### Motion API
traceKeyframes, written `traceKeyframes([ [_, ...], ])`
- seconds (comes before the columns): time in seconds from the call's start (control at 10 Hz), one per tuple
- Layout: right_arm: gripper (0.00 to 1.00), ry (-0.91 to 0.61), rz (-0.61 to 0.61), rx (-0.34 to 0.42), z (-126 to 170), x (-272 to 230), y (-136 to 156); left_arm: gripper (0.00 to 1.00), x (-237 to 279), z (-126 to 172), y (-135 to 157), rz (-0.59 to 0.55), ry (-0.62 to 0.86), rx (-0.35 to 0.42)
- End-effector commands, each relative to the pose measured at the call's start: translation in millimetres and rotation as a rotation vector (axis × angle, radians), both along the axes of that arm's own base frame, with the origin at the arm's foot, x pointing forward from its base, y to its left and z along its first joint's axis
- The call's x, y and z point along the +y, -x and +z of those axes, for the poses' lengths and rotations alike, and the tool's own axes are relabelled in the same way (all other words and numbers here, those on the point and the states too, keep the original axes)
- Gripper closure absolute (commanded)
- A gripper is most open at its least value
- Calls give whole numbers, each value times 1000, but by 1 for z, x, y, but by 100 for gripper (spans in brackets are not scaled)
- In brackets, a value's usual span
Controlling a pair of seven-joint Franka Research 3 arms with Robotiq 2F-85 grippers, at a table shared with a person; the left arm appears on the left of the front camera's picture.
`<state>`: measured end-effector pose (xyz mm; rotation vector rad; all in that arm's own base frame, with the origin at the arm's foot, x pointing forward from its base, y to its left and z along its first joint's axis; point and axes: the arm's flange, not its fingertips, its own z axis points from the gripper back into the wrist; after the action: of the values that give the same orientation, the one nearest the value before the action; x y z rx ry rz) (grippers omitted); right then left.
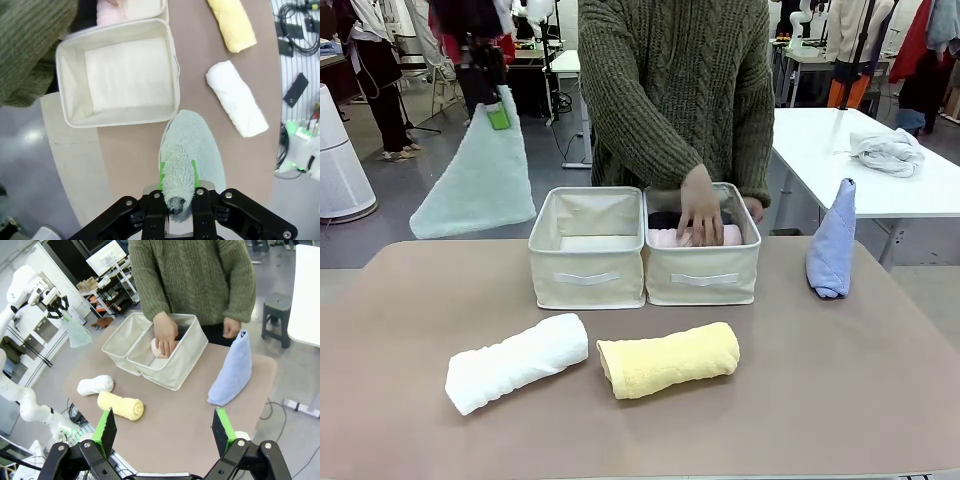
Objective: Sort the towels based on their folding style.
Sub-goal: Pick up one triangle-folded towel and place it in the left Fabric basket.
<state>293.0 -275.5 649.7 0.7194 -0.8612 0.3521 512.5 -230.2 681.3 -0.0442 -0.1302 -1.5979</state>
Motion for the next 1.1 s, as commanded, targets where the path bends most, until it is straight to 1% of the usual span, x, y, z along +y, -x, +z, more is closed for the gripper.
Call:
traceKeyframes([
  [0.0,0,-15,10,-26,-1,0,-1,84,-31,13,-22,-81,-77,-58],
  [0.1,0,-15,10,-26,-1,0,-1,84,-48,10,-29,-106,-65,-90],
  [0.2,0,-15,10,-26,-1,0,-1,84,-68,3,-41,-142,-52,-104],
  [0.3,0,-15,10,-26,-1,0,-1,84,-89,-10,-47,-172,-49,-90],
  [0.4,0,-15,10,-26,-1,0,-1,84,-107,-19,-57,-198,-42,-104],
  [0.5,0,-15,10,-26,-1,0,-1,84,-119,-25,-67,-229,-20,-104],
  [0.6,0,-15,10,-26,-1,0,-1,84,-128,-35,-69,-239,0,-132],
  [0.7,0,-15,10,-26,-1,0,-1,84,-134,-43,-75,-254,21,-143],
  [0.9,0,-15,10,-26,-1,0,-1,84,-140,-61,-86,-298,46,-142],
  [1.0,0,-15,10,-26,-1,0,-1,84,-145,-76,-91,-320,67,-105],
])
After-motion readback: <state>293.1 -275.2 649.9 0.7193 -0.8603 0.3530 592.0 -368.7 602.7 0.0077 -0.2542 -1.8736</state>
